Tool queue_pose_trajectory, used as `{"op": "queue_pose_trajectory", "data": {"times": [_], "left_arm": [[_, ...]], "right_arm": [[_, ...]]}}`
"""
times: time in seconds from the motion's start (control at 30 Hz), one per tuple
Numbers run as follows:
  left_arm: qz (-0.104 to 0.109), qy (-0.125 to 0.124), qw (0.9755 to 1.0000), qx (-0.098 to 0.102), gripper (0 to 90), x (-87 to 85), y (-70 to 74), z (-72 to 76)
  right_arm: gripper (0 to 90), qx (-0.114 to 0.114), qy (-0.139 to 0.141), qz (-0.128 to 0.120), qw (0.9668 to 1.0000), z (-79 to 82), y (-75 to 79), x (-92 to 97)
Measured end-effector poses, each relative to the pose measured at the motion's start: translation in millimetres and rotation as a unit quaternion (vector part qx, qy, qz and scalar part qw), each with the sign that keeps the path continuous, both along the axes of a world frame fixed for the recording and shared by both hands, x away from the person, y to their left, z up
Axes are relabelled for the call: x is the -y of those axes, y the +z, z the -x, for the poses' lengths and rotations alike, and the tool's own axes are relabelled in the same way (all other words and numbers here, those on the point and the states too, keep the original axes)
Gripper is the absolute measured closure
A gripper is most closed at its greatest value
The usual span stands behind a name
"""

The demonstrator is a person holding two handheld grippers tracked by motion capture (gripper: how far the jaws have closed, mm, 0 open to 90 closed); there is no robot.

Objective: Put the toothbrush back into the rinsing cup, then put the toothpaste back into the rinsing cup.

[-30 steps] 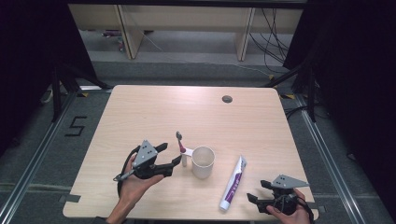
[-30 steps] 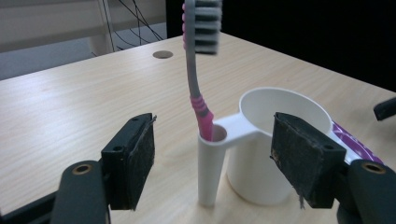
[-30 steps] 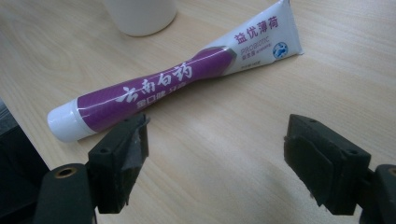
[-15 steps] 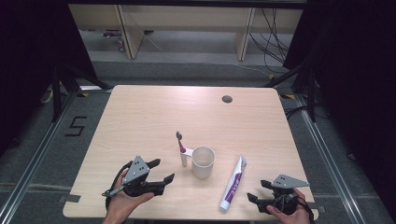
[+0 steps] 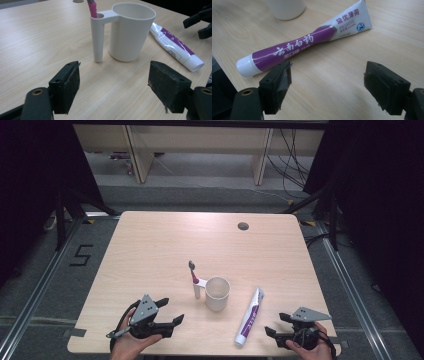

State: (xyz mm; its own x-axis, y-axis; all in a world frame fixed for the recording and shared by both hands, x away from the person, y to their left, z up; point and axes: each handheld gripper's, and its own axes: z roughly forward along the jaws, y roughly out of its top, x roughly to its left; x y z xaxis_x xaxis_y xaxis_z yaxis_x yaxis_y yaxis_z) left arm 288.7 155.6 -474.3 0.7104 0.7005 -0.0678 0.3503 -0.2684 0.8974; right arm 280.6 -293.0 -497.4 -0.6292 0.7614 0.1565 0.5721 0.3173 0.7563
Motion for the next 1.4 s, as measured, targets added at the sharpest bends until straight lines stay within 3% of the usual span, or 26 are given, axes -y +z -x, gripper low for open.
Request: {"op": "queue_pose_trajectory", "data": {"times": [0.03, 0.07, 0.17, 0.23, 0.63, 0.9, 0.93, 0.97, 1.07, 1.1, 1.17, 1.2, 1.23, 1.27, 1.3, 1.33, 1.4], "left_arm": [[-0.003, -0.001, 1.0000, -0.001, 25.1, -0.7, -1.0, 1.0], [-0.005, -0.001, 1.0000, -0.004, 25.0, -0.8, -2.1, 2.4], [-0.007, -0.007, 0.9999, -0.007, 24.6, -1.4, -6.4, 6.4], [-0.014, -0.003, 0.9998, -0.013, 24.2, -2.3, -8.2, 9.6], [-0.034, -0.001, 0.9987, -0.039, 19.7, -7.9, -19.9, 28.8], [-0.051, -0.002, 0.9980, -0.039, 19.8, -11.7, -26.4, 39.2], [-0.061, -0.007, 0.9974, -0.038, 19.8, -12.9, -27.1, 40.2], [-0.054, -0.004, 0.9976, -0.042, 19.8, -11.5, -28.9, 42.5], [-0.074, -0.008, 0.9962, -0.045, 19.8, -12.8, -29.9, 47.3], [-0.063, -0.004, 0.9970, -0.046, 19.8, -11.2, -31.2, 49.6], [-0.080, -0.013, 0.9958, -0.044, 19.8, -13.1, -30.7, 53.0], [-0.067, -0.008, 0.9967, -0.045, 19.8, -11.4, -31.8, 55.3], [-0.081, -0.014, 0.9957, -0.044, 19.8, -13.1, -30.4, 56.6], [-0.069, -0.010, 0.9966, -0.043, 19.8, -11.8, -31.3, 58.3], [-0.083, -0.014, 0.9956, -0.041, 19.9, -13.3, -30.2, 59.1], [-0.069, -0.009, 0.9966, -0.044, 19.9, -11.4, -31.2, 60.8], [-0.082, -0.009, 0.9958, -0.041, 19.9, -12.3, -31.2, 61.0]], "right_arm": [[23.0, -0.008, -0.003, -0.005, 1.0000, 0.9, 0.2, -0.9], [23.0, 0.002, 0.001, 0.001, 1.0000, -0.4, 0.0, 0.2], [23.0, 0.004, 0.001, -0.001, 1.0000, -0.5, -0.6, -0.1], [23.0, -0.009, -0.004, -0.005, 0.9999, 0.6, -0.1, -0.8], [23.0, -0.016, -0.005, -0.013, 0.9998, 1.1, 0.3, -0.5], [23.0, -0.012, -0.006, -0.014, 0.9998, 0.7, -0.4, -1.4], [23.0, -0.012, -0.006, -0.014, 0.9998, 0.5, -0.5, -1.5], [23.0, 0.003, 0.000, -0.005, 1.0000, -1.3, -0.9, 0.1], [23.0, 0.005, 0.000, -0.003, 1.0000, -0.8, -0.5, -0.1], [23.0, 0.005, 0.000, -0.003, 1.0000, -0.8, -0.4, -0.2], [23.0, 0.001, 0.002, -0.001, 1.0000, -0.8, -0.1, 0.0], [23.0, 0.002, 0.002, -0.001, 1.0000, -0.8, -0.1, 0.0], [23.0, 0.002, 0.003, -0.001, 1.0000, -0.9, -0.1, -0.1], [23.0, 0.003, 0.003, 0.000, 1.0000, -0.9, -0.2, -0.2], [23.0, -0.007, -0.003, -0.009, 0.9999, 0.6, -0.3, -1.8], [23.0, 0.004, 0.001, -0.003, 1.0000, -0.3, -0.3, -0.6], [23.0, 0.000, -0.004, -0.005, 1.0000, 0.1, -0.4, -1.4]]}}
